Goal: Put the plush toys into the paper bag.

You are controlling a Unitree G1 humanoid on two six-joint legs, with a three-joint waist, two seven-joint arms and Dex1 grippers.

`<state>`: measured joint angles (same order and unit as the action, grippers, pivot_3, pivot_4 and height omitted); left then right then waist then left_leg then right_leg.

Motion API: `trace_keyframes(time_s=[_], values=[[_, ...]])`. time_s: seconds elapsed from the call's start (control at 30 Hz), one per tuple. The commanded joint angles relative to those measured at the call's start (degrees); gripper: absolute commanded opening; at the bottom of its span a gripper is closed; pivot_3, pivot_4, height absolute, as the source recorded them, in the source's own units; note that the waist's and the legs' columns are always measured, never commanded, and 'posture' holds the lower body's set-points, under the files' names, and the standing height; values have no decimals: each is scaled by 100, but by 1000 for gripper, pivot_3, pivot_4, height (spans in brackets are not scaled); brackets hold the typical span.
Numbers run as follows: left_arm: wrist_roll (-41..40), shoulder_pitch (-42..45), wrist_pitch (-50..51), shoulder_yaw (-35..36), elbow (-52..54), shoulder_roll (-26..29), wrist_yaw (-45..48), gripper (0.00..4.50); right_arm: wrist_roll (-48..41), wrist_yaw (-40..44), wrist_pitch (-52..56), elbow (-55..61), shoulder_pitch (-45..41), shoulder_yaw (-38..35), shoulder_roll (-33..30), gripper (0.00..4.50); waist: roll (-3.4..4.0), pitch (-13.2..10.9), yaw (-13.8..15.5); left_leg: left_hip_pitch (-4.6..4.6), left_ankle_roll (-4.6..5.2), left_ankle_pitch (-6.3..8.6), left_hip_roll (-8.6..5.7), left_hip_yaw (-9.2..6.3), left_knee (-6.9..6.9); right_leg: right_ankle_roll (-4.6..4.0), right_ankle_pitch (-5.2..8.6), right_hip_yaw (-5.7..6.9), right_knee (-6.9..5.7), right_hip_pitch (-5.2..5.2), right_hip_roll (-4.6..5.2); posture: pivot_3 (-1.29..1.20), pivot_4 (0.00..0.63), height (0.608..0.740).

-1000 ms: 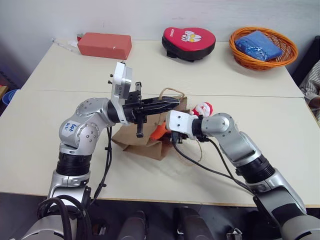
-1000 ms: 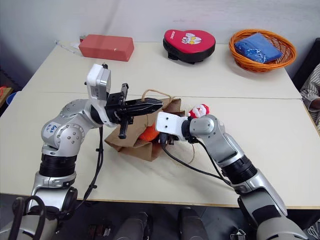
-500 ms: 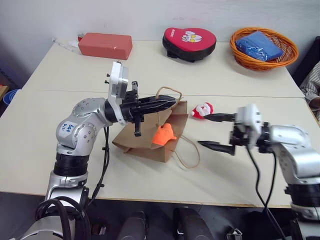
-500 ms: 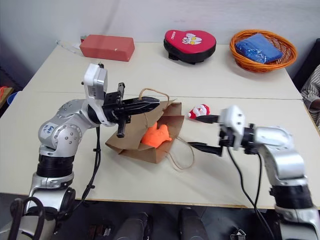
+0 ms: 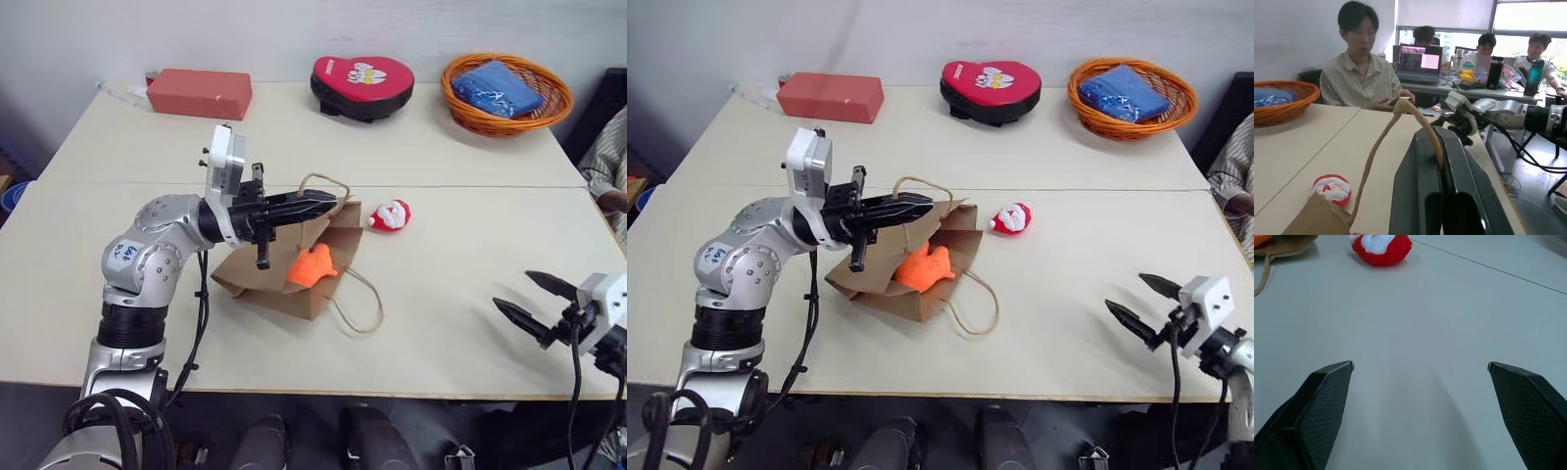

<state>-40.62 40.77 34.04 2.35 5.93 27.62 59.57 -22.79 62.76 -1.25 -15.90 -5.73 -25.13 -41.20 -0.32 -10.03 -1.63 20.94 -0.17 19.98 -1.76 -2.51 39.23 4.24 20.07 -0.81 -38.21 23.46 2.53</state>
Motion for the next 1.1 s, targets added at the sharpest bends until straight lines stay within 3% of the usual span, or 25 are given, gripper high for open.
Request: trace_keyframes(time_s=[0.03, 0.27, 0.57, 0.67, 0.97, 1.1], values=[[-105, 137, -9, 167, 64, 75, 11, 0, 418, -110, 177, -35, -903, 701, -186, 4484, 1, 0, -14, 0, -1, -1, 0, 0, 0, 0, 0, 0, -2, 2, 0, 0, 150, 740], [-44, 139, -14, 142, 81, 97, -46, 0, 1512, -263, 128, -1485, -3296, 2268, 246, 4484, 2, 0, 31, 22, -5, -2, 2, -19, 0, -1, 0, 14, 10, 19, 1, 0, 150, 740], [-51, 36, 18, 158, 189, 103, -128, 0, 2397, -394, -553, -3759, -5040, 3119, 860, 4484, 2, 0, -14, 41, -4, -2, -1, -28, -2, 0, 0, 34, 22, 18, 9, 0, 150, 740], [-45, 27, 12, 153, 182, 97, -133, 0, 2516, -459, -758, -4255, -5334, 3163, 1054, 3935, 2, 0, -35, 40, -4, -2, -1, -28, -2, 0, 0, 34, 21, 19, 8, 0, 150, 740], [-15, 61, 2, 131, 133, 112, -100, 0, 2614, -387, -1042, -4722, -5550, 3097, 1247, 888, 3, 0, -101, 40, -4, -2, 0, -28, 0, 0, 0, 34, 11, 18, 8, 0, 150, 740], [-19, 60, 4, 146, 129, 124, -95, 0, 2343, -140, -1222, -4380, -5411, 2855, 1012, 277, 3, 0, -118, 40, -4, -2, -1, -28, 1, 0, 0, 35, 11, 18, 8, 0, 150, 740]])
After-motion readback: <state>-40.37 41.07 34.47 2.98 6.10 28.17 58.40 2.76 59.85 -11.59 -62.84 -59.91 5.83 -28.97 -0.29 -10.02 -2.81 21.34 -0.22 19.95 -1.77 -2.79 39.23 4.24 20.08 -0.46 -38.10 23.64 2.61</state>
